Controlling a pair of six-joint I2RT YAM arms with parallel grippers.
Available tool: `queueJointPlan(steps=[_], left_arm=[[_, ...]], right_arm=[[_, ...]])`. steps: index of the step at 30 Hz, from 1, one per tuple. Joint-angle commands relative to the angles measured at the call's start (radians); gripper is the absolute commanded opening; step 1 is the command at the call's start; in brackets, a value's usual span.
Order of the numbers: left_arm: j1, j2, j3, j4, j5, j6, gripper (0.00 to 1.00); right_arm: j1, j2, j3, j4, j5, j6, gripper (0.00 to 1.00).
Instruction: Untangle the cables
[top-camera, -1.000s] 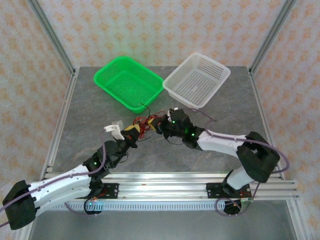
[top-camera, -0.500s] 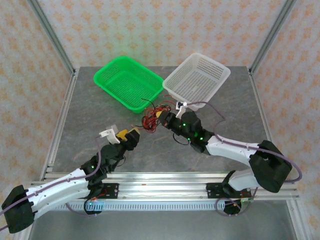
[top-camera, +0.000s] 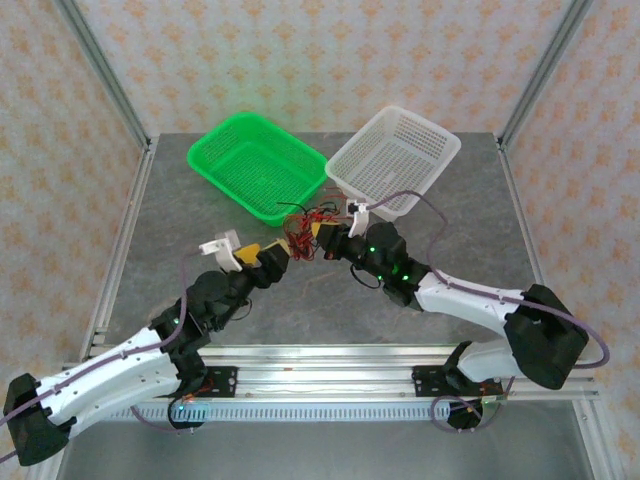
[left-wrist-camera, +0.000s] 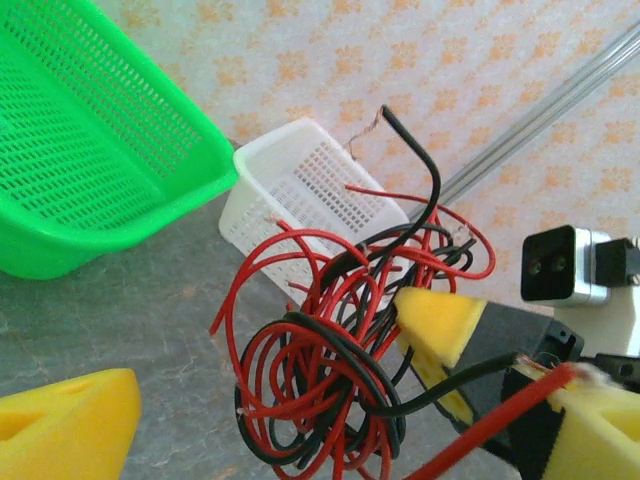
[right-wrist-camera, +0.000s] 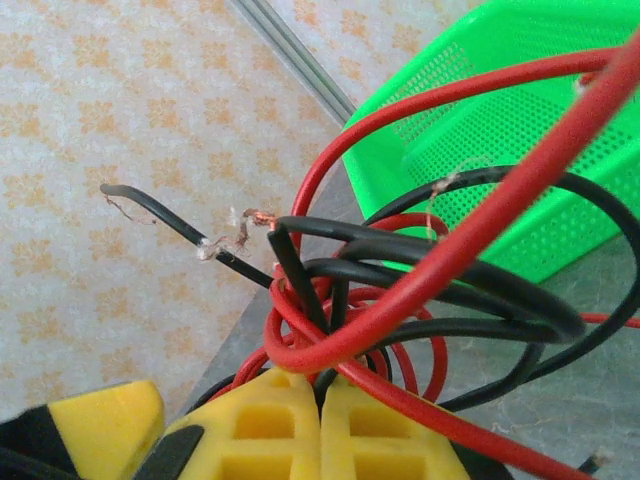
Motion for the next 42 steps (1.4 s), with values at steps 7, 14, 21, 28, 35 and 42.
queueJointPlan(steps=[7, 14, 21, 28, 35, 42], left_arm=[[0.091, 0.012, 0.229, -0.265, 0.112, 0.021, 0.93], [0.096, 0.072, 0.387, -0.455, 0.126, 0.050, 0.84], [0.155, 0.226, 0.391, -0.478, 0.256, -0.014, 0.56], [0.220, 0.328, 0.223, -0.170, 0.486, -0.143, 0.41], [0.248, 0.362, 0.173, 0.006, 0.578, -0.211, 0.45], [0.249, 0.393, 0.156, 0.029, 0.605, -0.218, 0.47]], right_arm=[[-0.010, -0.030, 0.001, 0.020, 0.027, -0.114, 0.00], [-0.017, -0.039, -0.020, 0.038, 0.024, -0.122, 0.00], [-0.018, -0.061, -0.035, 0.041, 0.025, -0.148, 0.00], [-0.018, -0.074, -0.044, 0.049, 0.011, -0.151, 0.00], [-0.018, -0.073, -0.054, 0.058, 0.001, -0.150, 0.00], [-0.019, -0.058, -0.056, 0.073, -0.004, -0.144, 0.00]])
